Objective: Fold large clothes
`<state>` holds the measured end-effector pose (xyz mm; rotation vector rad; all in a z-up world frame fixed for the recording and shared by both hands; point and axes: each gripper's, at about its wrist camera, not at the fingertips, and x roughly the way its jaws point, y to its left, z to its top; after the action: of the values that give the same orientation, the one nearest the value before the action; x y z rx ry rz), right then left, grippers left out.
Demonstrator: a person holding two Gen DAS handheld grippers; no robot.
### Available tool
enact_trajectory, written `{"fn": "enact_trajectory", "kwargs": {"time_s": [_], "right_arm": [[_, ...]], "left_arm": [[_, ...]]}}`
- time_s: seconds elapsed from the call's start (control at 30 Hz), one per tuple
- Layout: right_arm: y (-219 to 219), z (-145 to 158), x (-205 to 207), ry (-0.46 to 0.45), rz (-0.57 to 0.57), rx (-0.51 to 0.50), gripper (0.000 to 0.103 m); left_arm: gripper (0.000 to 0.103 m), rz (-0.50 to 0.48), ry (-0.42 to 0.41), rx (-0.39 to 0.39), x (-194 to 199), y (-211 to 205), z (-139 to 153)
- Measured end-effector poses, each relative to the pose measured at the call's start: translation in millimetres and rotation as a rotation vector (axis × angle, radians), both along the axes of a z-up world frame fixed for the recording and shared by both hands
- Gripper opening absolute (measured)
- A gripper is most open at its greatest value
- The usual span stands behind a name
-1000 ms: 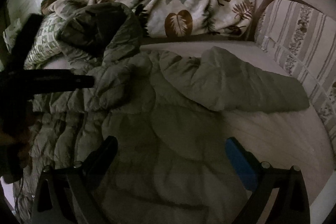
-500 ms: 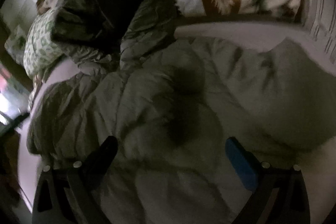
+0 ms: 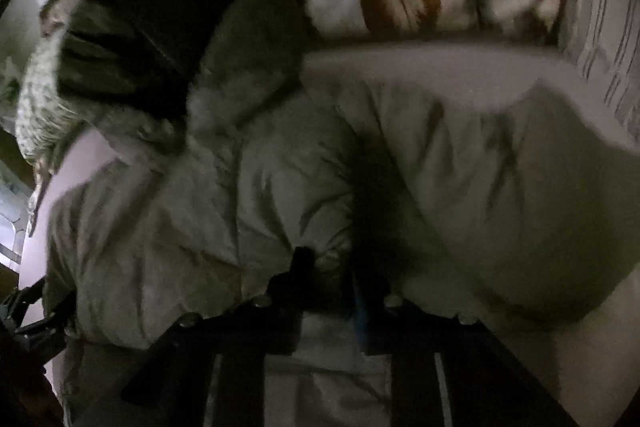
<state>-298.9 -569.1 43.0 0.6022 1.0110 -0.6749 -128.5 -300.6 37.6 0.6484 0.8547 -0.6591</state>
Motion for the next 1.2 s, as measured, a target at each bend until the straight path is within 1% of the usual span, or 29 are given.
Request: {"fn": "enact_trajectory", "kwargs": {"time_s": [0.03, 0.07, 0.1, 0.17, 0.2, 0.33, 0.43, 0.5, 0.67, 0.83, 0.93, 1.07, 1.13, 1.2], "right_arm": [[-1, -4, -2, -0.02, -0.008, -0.001, 0.028], [-1, -5, -3, -0.031, -0.008, -0.007, 0.03], [1, -4, -5, -0.049, -0.007, -0.015, 0.035], [2, -1, -9, -0.063, -0.006, -0.011, 0.079], [2, 2, -13, -0.088, -0.003, 0.011, 0.103], [-1, 13, -40, -0.13, -0.014, 0.026, 0.103], [-15, 18, -78, -0.158, -0.079, 0.052, 0.103], [-29, 23, -104, -0.161, -0.126, 0.049, 0.103], [-75, 25, -186, -0.092, -0.278, 0.016, 0.103], [-124, 40, -254, -0.02, -0.392, -0.031, 0.103], [-158, 44, -290, -0.015, -0.486, -0.035, 0.103], [-196, 41, -329, 0.008, -0.59, -0.031, 0.103], [-216, 35, -340, 0.047, -0.623, -0.031, 0.103], [-228, 26, -350, 0.067, -0.656, -0.022, 0.103]], "left_arm": [[0.08, -0.005, -0.024, 0.012, -3, -1, -1], [0.08, -0.007, -0.037, 0.017, -5, -3, 0], [0.08, -0.005, -0.04, 0.016, -5, -2, 0], [0.08, 0.001, -0.034, 0.007, -4, 0, 3], [0.08, 0.0, -0.032, 0.005, -4, 2, 4], [0.08, -0.005, -0.045, -0.001, -10, 6, 10], [0.08, 0.005, -0.05, -0.021, -15, 11, 17], [0.08, 0.002, -0.049, -0.04, -20, 13, 24], [0.08, -0.028, -0.063, -0.079, -38, 14, 40], [0.08, -0.048, -0.065, -0.097, -47, 10, 50], [0.08, -0.044, -0.062, -0.095, -47, 8, 50], [0.08, -0.033, -0.062, -0.091, -44, 8, 46], [0.08, -0.016, -0.054, -0.1, -42, 10, 44], [0.08, 0.002, -0.058, -0.107, -39, 13, 42]]}}
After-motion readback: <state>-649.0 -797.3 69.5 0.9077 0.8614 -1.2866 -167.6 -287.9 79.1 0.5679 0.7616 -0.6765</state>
